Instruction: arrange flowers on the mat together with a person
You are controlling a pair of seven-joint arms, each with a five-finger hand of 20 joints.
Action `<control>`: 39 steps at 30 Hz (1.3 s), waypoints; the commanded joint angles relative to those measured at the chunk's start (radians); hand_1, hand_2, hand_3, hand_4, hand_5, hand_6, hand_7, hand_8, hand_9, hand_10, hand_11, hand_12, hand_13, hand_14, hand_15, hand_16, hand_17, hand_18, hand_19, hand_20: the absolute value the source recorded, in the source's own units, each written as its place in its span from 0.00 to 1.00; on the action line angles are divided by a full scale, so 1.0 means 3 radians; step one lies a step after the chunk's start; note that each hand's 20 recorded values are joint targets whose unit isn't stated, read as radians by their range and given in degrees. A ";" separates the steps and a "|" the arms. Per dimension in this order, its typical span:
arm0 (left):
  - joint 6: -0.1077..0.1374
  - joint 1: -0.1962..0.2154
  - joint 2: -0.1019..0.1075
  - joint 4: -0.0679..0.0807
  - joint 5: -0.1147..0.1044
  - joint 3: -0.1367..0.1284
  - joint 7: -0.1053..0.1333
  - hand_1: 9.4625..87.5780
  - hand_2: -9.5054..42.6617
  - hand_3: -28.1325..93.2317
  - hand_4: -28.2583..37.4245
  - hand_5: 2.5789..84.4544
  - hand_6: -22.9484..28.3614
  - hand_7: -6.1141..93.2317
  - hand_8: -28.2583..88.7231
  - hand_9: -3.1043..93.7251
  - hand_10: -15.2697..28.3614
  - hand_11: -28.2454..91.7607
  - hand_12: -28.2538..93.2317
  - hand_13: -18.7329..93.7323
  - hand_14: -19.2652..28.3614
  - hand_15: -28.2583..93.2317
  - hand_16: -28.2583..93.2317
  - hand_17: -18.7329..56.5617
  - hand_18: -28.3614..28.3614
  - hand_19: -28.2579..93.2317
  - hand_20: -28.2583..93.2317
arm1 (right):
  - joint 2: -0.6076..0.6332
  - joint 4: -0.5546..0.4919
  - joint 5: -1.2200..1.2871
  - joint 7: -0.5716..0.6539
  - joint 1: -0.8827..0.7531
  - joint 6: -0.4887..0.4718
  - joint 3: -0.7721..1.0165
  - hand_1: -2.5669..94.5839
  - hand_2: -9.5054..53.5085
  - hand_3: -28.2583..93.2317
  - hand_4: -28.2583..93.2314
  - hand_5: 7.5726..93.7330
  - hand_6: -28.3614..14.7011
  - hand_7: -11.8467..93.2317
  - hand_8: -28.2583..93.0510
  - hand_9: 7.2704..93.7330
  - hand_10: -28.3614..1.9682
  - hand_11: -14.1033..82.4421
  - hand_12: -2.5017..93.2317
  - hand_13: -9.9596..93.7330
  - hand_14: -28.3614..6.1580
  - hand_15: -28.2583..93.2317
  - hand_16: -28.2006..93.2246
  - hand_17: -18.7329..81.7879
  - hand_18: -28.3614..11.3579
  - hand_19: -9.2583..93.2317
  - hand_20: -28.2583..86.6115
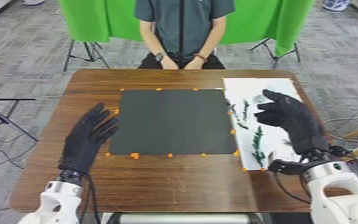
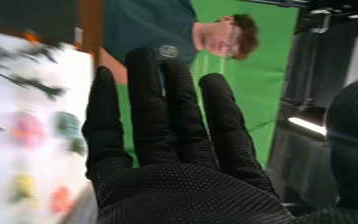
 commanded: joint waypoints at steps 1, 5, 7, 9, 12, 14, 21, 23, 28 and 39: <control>0.0046 0.0174 -0.0059 -0.0045 -0.0054 -0.0018 -0.0033 0.25 0.09 0.79 0.04 0.32 0.50 0.26 0.16 0.26 0.61 0.41 0.36 0.37 0.69 0.46 0.26 0.18 0.90 0.66 0.36 | -0.0152 0.0012 -0.0161 0.0029 0.0018 -0.0154 0.0012 0.22 0.17 0.76 0.00 0.36 0.54 0.33 0.13 0.43 0.41 0.46 0.28 0.50 0.41 0.58 0.37 0.30 0.14 0.65 0.50; 0.0104 0.0161 -0.0001 -0.0074 -0.0045 -0.0020 0.0022 0.25 0.10 0.78 0.04 0.32 0.50 0.26 0.16 0.26 0.60 0.41 0.36 0.37 0.68 0.46 0.26 0.16 0.89 0.64 0.35 | -0.0213 0.0027 -0.0270 0.0145 0.0103 -0.0327 0.0041 0.21 0.17 0.88 0.00 0.37 0.54 0.34 0.13 0.44 0.42 0.44 0.27 0.50 0.41 0.58 0.37 0.30 0.14 0.65 0.49; 0.0148 0.0222 -0.0025 -0.0095 -0.0070 -0.0021 0.0012 0.25 0.10 0.78 0.04 0.32 0.50 0.26 0.16 0.26 0.60 0.41 0.36 0.37 0.68 0.46 0.26 0.15 0.88 0.63 0.34 | -0.0236 0.0039 -0.0333 0.0138 0.0085 -0.0382 0.0052 0.23 0.17 0.90 0.00 0.37 0.55 0.34 0.13 0.43 0.42 0.44 0.27 0.50 0.42 0.58 0.37 0.30 0.15 0.66 0.50; 0.0101 0.0312 -0.0039 -0.0121 -0.0072 -0.0057 0.0000 0.25 0.10 0.78 0.04 0.32 0.50 0.26 0.16 0.26 0.60 0.41 0.36 0.36 0.68 0.45 0.25 0.15 0.88 0.61 0.34 | -0.0244 0.0026 -0.0269 0.0136 0.0056 -0.0448 0.0098 0.24 0.17 0.90 0.00 0.37 0.55 0.34 0.12 0.43 0.43 0.43 0.27 0.51 0.43 0.58 0.37 0.31 0.15 0.68 0.50; 0.0131 0.0268 -0.0028 -0.0101 -0.0072 -0.0056 0.0008 0.25 0.10 0.78 0.04 0.32 0.50 0.26 0.16 0.26 0.60 0.41 0.36 0.36 0.68 0.44 0.25 0.14 0.87 0.60 0.33 | -0.0203 0.0008 -0.0241 0.0109 0.0014 -0.0354 0.0147 0.22 0.16 0.90 0.00 0.36 0.54 0.33 0.12 0.43 0.43 0.42 0.26 0.50 0.43 0.58 0.37 0.31 0.15 0.69 0.51; 0.0136 0.0212 -0.0007 -0.0094 -0.0059 -0.0045 0.0048 0.25 0.10 0.78 0.04 0.32 0.51 0.26 0.15 0.26 0.61 0.41 0.36 0.36 0.68 0.44 0.25 0.14 0.87 0.60 0.33 | -0.0191 0.0007 -0.0184 0.0083 0.0022 -0.0307 0.0151 0.22 0.16 0.90 0.00 0.36 0.54 0.33 0.12 0.43 0.43 0.42 0.26 0.50 0.43 0.58 0.37 0.31 0.15 0.68 0.51; 0.0155 0.0324 -0.0039 -0.0111 -0.0076 -0.0071 0.0009 0.25 0.10 0.79 0.04 0.33 0.51 0.26 0.16 0.26 0.61 0.41 0.36 0.36 0.68 0.44 0.26 0.14 0.87 0.60 0.33 | -0.0191 0.0027 -0.0185 0.0082 0.0044 -0.0331 0.0133 0.22 0.16 0.90 0.00 0.36 0.54 0.33 0.13 0.41 0.43 0.41 0.26 0.49 0.42 0.57 0.37 0.30 0.15 0.66 0.50; 0.0115 0.0271 -0.0013 -0.0082 -0.0092 -0.0075 -0.0028 0.25 0.10 0.79 0.04 0.33 0.51 0.26 0.16 0.27 0.61 0.41 0.36 0.36 0.68 0.44 0.26 0.14 0.87 0.60 0.33 | -0.0185 0.0033 -0.0158 0.0054 0.0042 -0.0255 0.0116 0.22 0.17 0.90 0.00 0.36 0.54 0.33 0.13 0.41 0.43 0.41 0.26 0.49 0.42 0.57 0.37 0.30 0.15 0.65 0.50; 0.0092 0.0176 0.0062 -0.0075 -0.0055 -0.0079 0.0029 0.25 0.10 0.78 0.04 0.33 0.51 0.26 0.16 0.27 0.61 0.41 0.36 0.36 0.68 0.45 0.26 0.14 0.87 0.60 0.33 | -0.0170 0.0076 -0.0173 -0.0011 0.0099 -0.0330 0.0085 0.21 0.17 0.90 0.00 0.35 0.55 0.33 0.13 0.41 0.43 0.40 0.26 0.49 0.43 0.57 0.37 0.29 0.15 0.65 0.50; -0.0014 0.0160 0.0026 -0.0083 -0.0018 -0.0063 -0.0042 0.25 0.11 0.78 0.05 0.33 0.51 0.25 0.16 0.27 0.61 0.41 0.36 0.36 0.68 0.44 0.26 0.14 0.87 0.60 0.33 | -0.0182 0.0090 -0.0087 -0.0060 0.0039 -0.0435 0.0165 0.19 0.20 0.92 0.01 0.36 0.55 0.33 0.13 0.42 0.43 0.39 0.27 0.48 0.42 0.56 0.37 0.28 0.14 0.63 0.49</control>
